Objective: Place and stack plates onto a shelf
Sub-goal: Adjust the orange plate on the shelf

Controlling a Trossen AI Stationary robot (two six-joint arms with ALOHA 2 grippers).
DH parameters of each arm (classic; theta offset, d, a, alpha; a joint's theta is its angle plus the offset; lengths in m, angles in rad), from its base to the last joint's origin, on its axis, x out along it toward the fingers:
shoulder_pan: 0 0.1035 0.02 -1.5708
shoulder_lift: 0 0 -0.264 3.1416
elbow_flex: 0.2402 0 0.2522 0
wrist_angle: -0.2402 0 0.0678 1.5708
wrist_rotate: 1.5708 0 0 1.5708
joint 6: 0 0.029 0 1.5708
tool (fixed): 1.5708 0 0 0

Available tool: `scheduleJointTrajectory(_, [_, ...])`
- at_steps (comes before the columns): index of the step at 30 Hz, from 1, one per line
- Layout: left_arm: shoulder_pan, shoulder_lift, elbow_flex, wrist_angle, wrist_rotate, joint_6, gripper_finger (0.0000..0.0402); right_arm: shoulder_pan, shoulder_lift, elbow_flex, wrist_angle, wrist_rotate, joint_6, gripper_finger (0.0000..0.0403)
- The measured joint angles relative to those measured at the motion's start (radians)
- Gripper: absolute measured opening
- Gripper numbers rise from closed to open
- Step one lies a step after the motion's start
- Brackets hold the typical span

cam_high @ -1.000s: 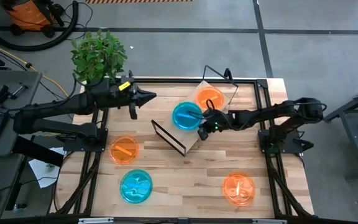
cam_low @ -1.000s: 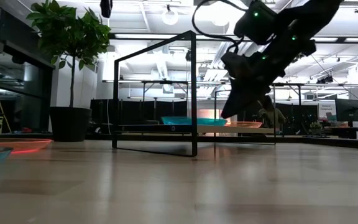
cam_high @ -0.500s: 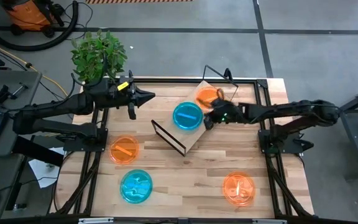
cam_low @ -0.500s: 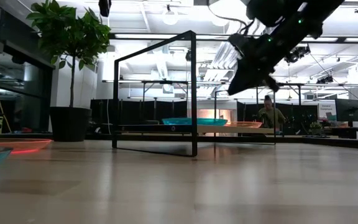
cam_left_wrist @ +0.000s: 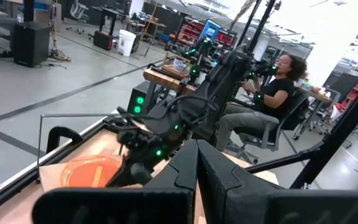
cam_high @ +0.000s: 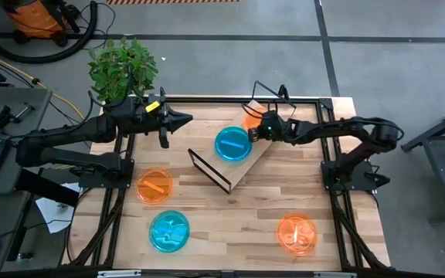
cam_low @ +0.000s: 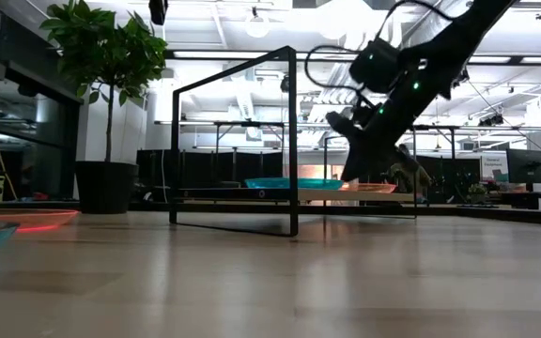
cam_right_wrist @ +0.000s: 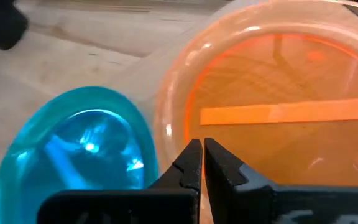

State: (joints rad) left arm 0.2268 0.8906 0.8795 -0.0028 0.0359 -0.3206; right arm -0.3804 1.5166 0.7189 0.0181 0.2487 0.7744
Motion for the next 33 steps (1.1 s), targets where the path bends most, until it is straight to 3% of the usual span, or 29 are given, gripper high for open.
scheduleJointTrajectory(18, [0.000,0.000,0.000,0.001,-0.034,-0.002,0.0000,-0.016,0.130,0.001,0.159,0.019,0.009,0.0000])
scheduleJointTrajectory(29, [0.000,0.000,0.000,0.001,-0.034,-0.009,0.0000,0.049,0.128,0.002,0.160,-0.011,-0.042,0.0000])
scheduleJointTrajectory(33, [0.000,0.000,0.000,0.001,-0.034,0.009,0.0000,0.047,0.063,0.000,0.143,-0.012,-0.073,0.0000])
